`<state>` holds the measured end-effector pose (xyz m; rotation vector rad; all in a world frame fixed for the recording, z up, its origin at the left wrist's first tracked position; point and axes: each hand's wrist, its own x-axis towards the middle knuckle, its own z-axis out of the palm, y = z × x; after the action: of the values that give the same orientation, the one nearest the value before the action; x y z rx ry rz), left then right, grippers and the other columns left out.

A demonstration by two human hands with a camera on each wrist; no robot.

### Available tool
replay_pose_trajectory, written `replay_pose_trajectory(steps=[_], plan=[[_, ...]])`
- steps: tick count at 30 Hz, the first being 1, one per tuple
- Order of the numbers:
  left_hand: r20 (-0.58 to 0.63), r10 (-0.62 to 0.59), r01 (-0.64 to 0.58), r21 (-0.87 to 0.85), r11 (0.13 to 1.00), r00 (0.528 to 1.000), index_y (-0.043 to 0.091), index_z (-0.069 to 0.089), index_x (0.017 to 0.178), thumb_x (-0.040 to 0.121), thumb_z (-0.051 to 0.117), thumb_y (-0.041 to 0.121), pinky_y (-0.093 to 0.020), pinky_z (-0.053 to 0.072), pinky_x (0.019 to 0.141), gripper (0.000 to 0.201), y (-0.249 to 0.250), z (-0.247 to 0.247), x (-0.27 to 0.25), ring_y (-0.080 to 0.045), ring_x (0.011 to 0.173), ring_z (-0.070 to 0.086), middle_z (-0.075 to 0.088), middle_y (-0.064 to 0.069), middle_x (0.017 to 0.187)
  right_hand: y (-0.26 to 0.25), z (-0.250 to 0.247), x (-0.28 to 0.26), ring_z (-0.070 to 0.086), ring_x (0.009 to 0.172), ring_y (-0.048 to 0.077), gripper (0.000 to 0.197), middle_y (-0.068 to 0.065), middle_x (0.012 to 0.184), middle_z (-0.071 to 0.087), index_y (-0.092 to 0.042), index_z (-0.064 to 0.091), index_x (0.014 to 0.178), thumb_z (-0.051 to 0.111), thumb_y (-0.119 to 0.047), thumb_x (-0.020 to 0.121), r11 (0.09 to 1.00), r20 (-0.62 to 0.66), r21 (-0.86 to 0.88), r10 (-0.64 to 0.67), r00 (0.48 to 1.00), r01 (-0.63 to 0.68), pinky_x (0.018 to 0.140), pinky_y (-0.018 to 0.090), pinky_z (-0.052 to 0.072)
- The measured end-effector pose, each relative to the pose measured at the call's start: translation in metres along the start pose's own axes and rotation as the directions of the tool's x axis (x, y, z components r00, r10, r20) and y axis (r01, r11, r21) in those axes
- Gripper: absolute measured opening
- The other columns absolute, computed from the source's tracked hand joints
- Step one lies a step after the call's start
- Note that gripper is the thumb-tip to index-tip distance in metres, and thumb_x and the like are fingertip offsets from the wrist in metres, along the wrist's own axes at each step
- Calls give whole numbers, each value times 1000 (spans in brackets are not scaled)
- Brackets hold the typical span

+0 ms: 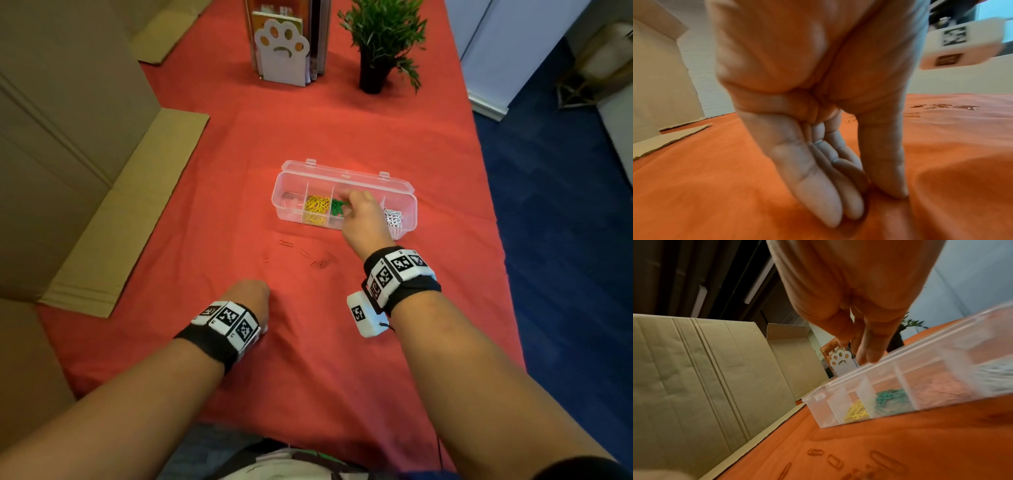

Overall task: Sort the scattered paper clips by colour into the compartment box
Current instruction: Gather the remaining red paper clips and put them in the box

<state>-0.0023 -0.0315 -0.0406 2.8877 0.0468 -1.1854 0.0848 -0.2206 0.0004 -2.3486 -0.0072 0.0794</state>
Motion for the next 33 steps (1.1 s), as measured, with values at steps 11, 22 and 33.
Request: replay_pose_trajectory(steps=[11, 22, 33], plan=[[-291, -92, -60, -475, 878, 952, 11, 72, 93, 81, 60, 4, -27, 47, 86, 19, -20, -12, 0, -27, 98, 65, 71, -8, 104, 77, -22, -82, 57, 116, 29, 31, 14, 123, 61, -8, 63, 117, 46, -4, 91, 971, 253, -177, 204, 946, -162, 105, 34, 40], [-344, -231, 0, -557, 831, 910, 12, 69, 102, 83, 63, 19, -31, 47, 91, 21, -37, 4, 7, -30, 101, 63, 69, -13, 107, 102, -30, -113, 59, 107, 33, 30, 13, 117, 56, -12, 63, 115, 46, -6, 92, 947, 216, -148, 314, 925, -287, 94, 46, 50], [-336, -175, 21, -416, 909, 925, 8, 68, 71, 71, 66, 10, -30, 50, 75, 3, -4, 1, 12, -28, 78, 62, 67, -11, 78, 99, -30, -113, 58, 108, 34, 29, 17, 118, 58, -8, 65, 110, 45, -6, 90, 919, 142, -284, 321, 936, -272, 97, 36, 47]])
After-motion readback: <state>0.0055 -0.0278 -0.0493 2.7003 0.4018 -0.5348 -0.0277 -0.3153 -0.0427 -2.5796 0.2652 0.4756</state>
